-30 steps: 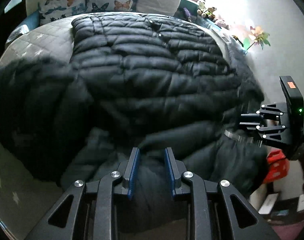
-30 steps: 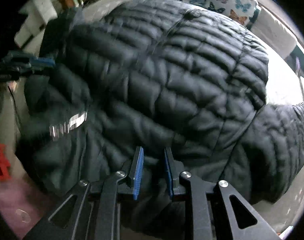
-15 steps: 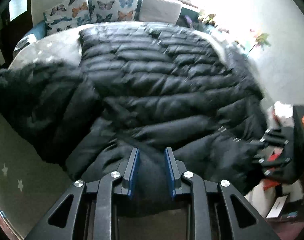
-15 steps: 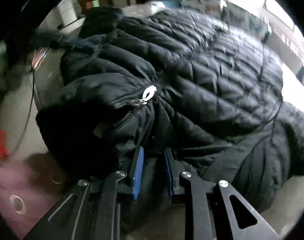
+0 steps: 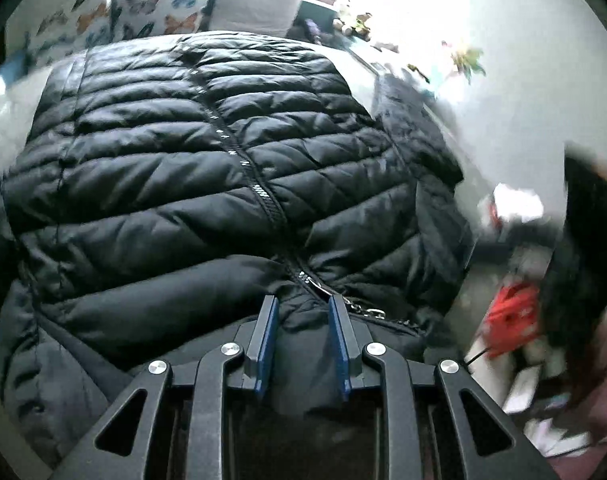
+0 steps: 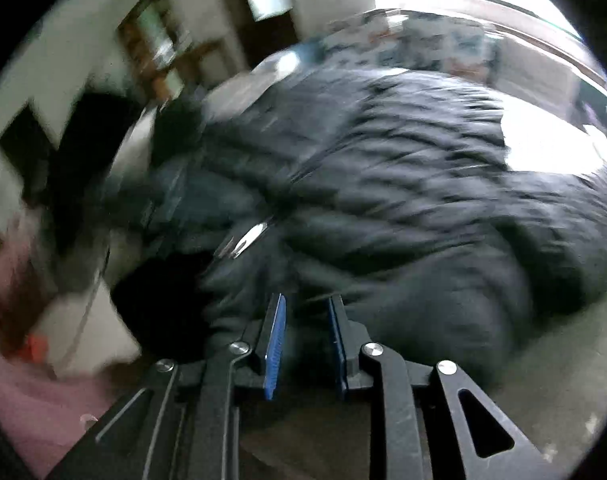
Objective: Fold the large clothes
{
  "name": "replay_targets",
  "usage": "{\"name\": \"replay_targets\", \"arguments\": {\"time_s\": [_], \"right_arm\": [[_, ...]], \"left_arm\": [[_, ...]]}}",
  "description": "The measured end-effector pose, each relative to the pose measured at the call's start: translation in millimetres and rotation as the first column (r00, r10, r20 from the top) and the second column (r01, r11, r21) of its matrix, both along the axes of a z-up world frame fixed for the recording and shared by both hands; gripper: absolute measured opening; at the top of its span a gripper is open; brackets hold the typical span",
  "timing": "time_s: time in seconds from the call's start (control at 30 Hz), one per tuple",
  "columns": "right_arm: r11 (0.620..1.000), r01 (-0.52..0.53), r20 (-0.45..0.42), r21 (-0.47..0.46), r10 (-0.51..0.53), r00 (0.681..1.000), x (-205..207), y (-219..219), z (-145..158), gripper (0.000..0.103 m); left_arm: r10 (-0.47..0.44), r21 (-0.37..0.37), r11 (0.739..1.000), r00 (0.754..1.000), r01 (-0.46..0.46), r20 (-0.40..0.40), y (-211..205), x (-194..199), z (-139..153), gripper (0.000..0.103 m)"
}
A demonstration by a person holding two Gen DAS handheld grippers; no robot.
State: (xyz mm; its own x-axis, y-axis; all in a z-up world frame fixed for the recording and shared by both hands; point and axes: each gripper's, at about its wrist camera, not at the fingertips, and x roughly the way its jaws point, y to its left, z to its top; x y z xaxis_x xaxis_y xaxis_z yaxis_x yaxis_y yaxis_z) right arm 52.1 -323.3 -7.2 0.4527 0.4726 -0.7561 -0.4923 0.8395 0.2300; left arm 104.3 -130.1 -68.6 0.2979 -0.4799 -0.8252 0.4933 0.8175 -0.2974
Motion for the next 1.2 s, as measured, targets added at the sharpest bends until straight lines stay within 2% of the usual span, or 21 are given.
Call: {"name": "replay_targets", "arguments": {"time_s": [0.07, 0.13, 0.2, 0.3, 0.33, 0.37, 0.47, 0.6, 0.83, 0.87, 0.97, 1.0, 1.07, 1.1, 1.2], "right_arm": [[0.988, 0.139, -0.005, 0.066, -0.139, 0.99, 18.4, -48.0, 12.2, 0.042], [0.957, 0.27, -0.017, 0.106, -0.27, 0.963, 36.5, -93.5, 16.4, 0.045], [0.905, 0.406, -0.047, 0.129, -0.403, 0.914, 57.9, -143.8, 12.7, 0.045], [0.807, 0.579, -0.083, 0.113, -0.573, 0.815, 90.2, -209.8, -1.1, 0.045], [0.789, 0.604, -0.098, 0.111, -0.596, 0.797, 96.8, -221.8, -6.2, 0.045], [0.754, 0.648, -0.115, 0.107, -0.638, 0.761, 107.4, -239.2, -12.6, 0.045], [0.661, 0.732, -0.193, 0.165, -0.707, 0.681, 130.7, -282.7, -30.1, 0.046], [0.578, 0.776, -0.295, 0.254, -0.718, 0.631, 152.5, -313.4, -56.2, 0.046], [0.553, 0.742, -0.331, 0.379, -0.668, 0.667, 172.9, -321.1, -67.6, 0.044], [0.543, 0.74, -0.338, 0.396, -0.663, 0.668, 176.9, -322.6, -69.6, 0.04], [0.518, 0.744, -0.357, 0.422, -0.659, 0.662, 180.2, -325.4, -71.8, 0.018], [0.509, 0.744, -0.349, 0.433, -0.667, 0.659, 179.2, -325.0, -69.0, 0.015], [0.521, 0.723, -0.294, 0.454, -0.678, 0.673, 172.1, -321.3, -52.5, 0.013], [0.524, 0.727, -0.277, 0.444, -0.691, 0.667, 172.2, -319.6, -46.8, 0.012], [0.578, 0.684, -0.152, 0.445, -0.704, 0.694, 163.8, -302.7, 0.5, 0.011]], "left_arm": [[-0.023, 0.035, 0.999, 1.0, 0.022, 0.018, -3.9, -3.8, -1.7, 0.028], [-0.02, 0.024, 1.0, 1.0, 0.02, 0.004, -3.0, -0.9, 0.3, 0.028], [-0.002, -0.007, 1.0, 1.0, 0.002, -0.003, 0.5, 3.3, 8.7, 0.028], [0.013, -0.051, 0.999, 1.0, -0.013, 0.005, 0.7, 10.7, 20.9, 0.028], [0.008, -0.059, 0.998, 1.0, -0.008, 0.005, 0.3, 11.9, 23.7, 0.028], [0.004, -0.064, 0.998, 1.0, -0.004, 0.005, -1.8, 13.7, 25.1, 0.028], [-0.013, -0.074, 0.997, 0.999, 0.01, -0.034, -9.7, 20.5, 20.5, 0.028], [-0.032, -0.052, 0.998, 0.997, 0.028, -0.075, -18.5, 23.9, 6.7, 0.028], [-0.027, -0.015, 1.0, 0.994, 0.026, -0.104, -22.8, 30.4, -11.7, 0.028], [-0.022, -0.018, 1.0, 0.994, 0.02, -0.108, -22.1, 31.8, -12.6, 0.028], [0.001, -0.021, 1.0, 0.994, -0.003, -0.109, -17.0, 35.8, -11.6, 0.028], [0.012, -0.025, 1.0, 0.994, -0.015, -0.106, -13.1, 36.6, -9.5, 0.028], [0.03, -0.029, 0.999, 0.995, -0.032, -0.094, -5.9, 36.9, -4.5, 0.028], [0.046, -0.031, 0.998, 0.996, -0.049, -0.082, 0.4, 37.5, -1.4, 0.028], [0.089, -0.048, 0.994, 0.993, -0.093, -0.073, 16.6, 39.0, 5.3, 0.028]]}}
